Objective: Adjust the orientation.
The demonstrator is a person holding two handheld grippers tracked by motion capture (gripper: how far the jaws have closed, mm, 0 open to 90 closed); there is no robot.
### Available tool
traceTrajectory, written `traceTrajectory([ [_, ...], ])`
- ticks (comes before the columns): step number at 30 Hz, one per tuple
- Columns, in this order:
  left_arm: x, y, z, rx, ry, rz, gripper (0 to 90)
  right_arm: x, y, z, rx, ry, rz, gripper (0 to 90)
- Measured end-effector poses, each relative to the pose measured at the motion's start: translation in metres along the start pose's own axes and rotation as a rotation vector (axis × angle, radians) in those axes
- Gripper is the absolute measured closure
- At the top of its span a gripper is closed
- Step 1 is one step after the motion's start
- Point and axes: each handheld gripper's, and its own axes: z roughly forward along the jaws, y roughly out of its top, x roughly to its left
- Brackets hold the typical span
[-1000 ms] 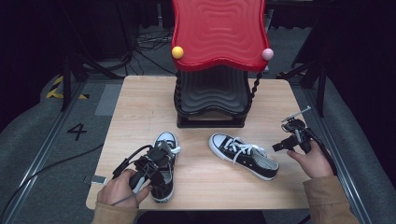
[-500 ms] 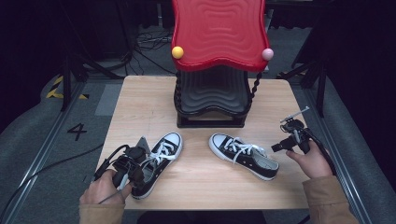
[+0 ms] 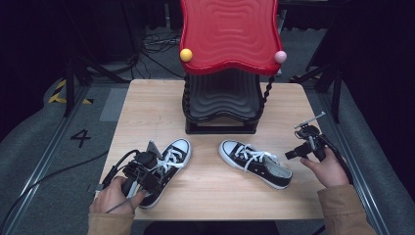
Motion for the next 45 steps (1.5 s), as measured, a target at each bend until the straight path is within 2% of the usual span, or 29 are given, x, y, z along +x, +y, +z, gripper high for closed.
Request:
traceTrajectory([
  [3,0.001,0.005,0.008,-0.025,0.005,0.001,67.5,0.0,0.0,0.0,0.001,-0.001,-0.005,47.9],
  [6,0.001,0.011,0.019,-0.023,0.035,0.023,70.2,0.0,0.0,0.001,0.002,0.001,-0.002,47.7],
  [10,0.002,0.019,0.032,-0.012,0.052,0.034,73.4,0.0,0.0,0.002,0.007,0.002,-0.003,47.7],
  [18,0.007,0.026,0.044,-0.076,0.06,0.009,74.2,0.0,-0.002,0.003,0.009,0.004,0.0,47.5],
  [19,0.008,0.027,0.044,-0.083,0.063,0.002,74.5,0.0,-0.002,0.003,0.011,0.004,0.001,47.5],
  [21,0.012,0.027,0.044,-0.093,0.041,-0.012,75.2,-0.001,-0.003,0.004,0.013,0.004,0.0,47.5],
  [22,0.012,0.027,0.044,-0.093,0.041,-0.012,74.9,-0.001,-0.003,0.004,0.013,0.004,0.0,47.5],
  [25,0.013,0.029,0.045,-0.141,0.029,-0.001,73.6,-0.001,-0.004,0.005,0.016,0.003,0.003,47.5],
  [29,0.013,0.031,0.046,-0.175,0.025,-0.009,71.3,-0.001,-0.005,0.005,0.019,0.002,0.002,47.4],
  [34,0.015,0.033,0.044,-0.273,0.043,-0.029,69.3,-0.002,-0.007,0.006,0.025,-0.001,0.008,47.4],
  [38,0.016,0.036,0.042,-0.276,0.04,-0.012,67.9,-0.004,-0.01,0.005,0.023,-0.005,0.014,47.4],
  [41,0.013,0.039,0.041,-0.261,0.055,-0.003,67.0,-0.005,-0.013,0.005,0.027,-0.007,0.017,47.4],
  [45,0.012,0.043,0.039,-0.256,0.055,-0.01,67.7,-0.007,-0.017,0.005,0.033,-0.011,0.027,47.4],
])
